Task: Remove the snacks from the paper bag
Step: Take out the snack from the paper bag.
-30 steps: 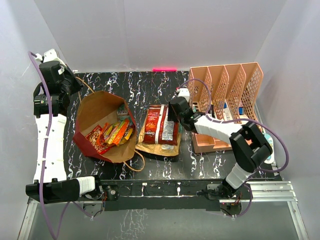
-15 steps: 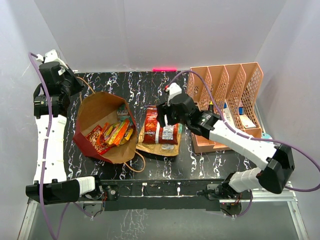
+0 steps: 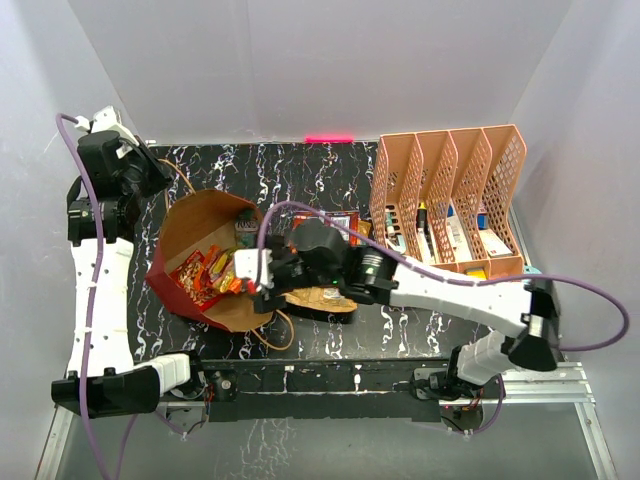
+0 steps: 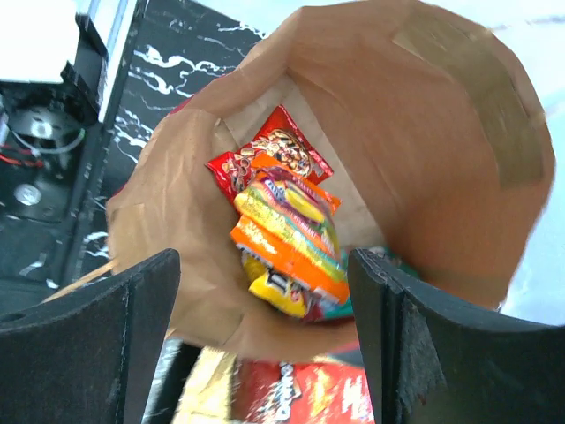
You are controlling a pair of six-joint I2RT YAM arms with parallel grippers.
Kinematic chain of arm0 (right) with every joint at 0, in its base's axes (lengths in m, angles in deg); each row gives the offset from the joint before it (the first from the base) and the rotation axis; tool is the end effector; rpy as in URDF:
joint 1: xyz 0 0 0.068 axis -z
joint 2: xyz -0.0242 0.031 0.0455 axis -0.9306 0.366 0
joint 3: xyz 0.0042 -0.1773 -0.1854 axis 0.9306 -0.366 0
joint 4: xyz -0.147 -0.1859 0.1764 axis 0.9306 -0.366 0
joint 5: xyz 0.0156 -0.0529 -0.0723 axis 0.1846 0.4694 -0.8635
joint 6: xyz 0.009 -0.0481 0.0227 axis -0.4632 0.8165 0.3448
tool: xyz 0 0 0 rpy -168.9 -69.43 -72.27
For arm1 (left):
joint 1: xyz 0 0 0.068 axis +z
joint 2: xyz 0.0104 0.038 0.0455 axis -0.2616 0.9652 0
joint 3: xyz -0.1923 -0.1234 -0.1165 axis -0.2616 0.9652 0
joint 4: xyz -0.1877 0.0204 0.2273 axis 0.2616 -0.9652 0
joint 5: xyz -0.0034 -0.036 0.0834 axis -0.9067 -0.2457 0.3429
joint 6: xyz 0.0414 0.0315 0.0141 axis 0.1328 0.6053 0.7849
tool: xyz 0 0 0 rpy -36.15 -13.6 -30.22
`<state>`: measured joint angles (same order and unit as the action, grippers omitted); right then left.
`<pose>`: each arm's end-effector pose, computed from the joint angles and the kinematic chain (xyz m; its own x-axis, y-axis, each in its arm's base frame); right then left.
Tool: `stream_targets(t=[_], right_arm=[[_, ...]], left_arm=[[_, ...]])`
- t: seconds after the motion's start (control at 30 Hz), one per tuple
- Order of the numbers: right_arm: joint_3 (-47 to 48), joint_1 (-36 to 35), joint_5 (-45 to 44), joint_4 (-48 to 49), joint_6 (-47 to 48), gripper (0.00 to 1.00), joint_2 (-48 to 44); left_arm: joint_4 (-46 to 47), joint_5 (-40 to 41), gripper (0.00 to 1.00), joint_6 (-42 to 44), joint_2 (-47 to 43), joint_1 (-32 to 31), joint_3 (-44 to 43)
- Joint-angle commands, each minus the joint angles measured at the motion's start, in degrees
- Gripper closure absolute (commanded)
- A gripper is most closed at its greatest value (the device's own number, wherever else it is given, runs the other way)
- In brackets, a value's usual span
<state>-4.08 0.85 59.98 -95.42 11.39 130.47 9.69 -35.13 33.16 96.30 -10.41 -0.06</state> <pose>0.1339 0.3474 0.3594 0.3858 -0.3560 -0.8511 -0.9121 -0.0087 -0.4098 0.2773 0.0220 0.4617 -0.2422 -0.4078 -0.8803 -0.1589 0.9118 -0.3787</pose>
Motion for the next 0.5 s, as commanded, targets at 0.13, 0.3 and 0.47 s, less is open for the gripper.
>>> stream_targets(t=[0.13,0.3,0.47], right_arm=[[9.9,-1.6,-1.3,-1.9,23.6,0.23,15.4],[14.0,-1.6,-5.3,-2.5,27.5,0.34,23.8],[16.2,-1.6,-10.2,-3.0,32.1,0.39,27.8]], left_arm=[[0.2,-2.7,1.0,-1.5,-2.8,0.0,1.4],[0.0,-3.0,1.0,-1.6,-2.9,0.0,0.9],[0.1,-3.3,1.0,-1.6,-2.9,0.0,1.1]])
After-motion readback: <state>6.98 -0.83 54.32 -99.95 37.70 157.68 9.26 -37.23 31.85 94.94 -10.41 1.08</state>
